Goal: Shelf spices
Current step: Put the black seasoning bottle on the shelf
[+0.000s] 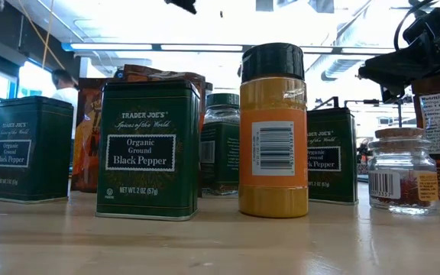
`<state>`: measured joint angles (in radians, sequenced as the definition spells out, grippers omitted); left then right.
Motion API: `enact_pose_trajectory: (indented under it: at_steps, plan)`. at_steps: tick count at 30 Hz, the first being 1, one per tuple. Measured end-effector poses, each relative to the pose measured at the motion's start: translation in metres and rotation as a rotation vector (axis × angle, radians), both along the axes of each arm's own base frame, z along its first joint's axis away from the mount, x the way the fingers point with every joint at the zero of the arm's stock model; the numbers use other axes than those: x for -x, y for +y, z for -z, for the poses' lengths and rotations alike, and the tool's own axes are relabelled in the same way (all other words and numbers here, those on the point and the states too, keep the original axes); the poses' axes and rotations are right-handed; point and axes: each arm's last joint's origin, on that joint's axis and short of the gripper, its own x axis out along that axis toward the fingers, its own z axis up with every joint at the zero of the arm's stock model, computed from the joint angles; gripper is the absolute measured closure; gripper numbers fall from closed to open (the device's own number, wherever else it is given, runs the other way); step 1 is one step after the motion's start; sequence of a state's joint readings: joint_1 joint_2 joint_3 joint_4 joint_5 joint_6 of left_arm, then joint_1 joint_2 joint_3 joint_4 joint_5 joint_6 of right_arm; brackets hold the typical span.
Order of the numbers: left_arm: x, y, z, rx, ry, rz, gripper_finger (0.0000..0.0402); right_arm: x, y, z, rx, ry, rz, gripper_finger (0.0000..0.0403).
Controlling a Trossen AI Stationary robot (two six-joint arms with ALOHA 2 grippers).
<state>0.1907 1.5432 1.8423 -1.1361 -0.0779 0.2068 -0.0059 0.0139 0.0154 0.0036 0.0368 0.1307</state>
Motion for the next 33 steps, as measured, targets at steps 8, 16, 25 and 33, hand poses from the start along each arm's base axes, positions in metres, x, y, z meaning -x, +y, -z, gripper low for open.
enact_pose_trajectory:
  at_steps: [8, 16, 25, 33]
  plan:
    - [0.018, -0.061, 0.061, 0.146, 0.116, -0.023, 0.0178, 0.0, 0.0, 0.0, 0.0, 0.0, 0.0, 0.0308]
    - [0.026, -0.107, 0.123, 0.214, 0.153, -0.023, 0.0179, 0.0, 0.0, 0.0, 0.0, 0.0, 0.0, 0.0308]
    - [0.03, -0.12, 0.17, 0.338, 0.24, -0.02, 0.0179, 0.0, 0.0, 0.0, 0.0, 0.0, 0.0, 0.0308]
    - [0.028, -0.13, 0.171, 0.323, 0.213, 0.008, 0.0179, 0.0, 0.0, 0.0, 0.0, -0.001, 0.0, 0.0308]
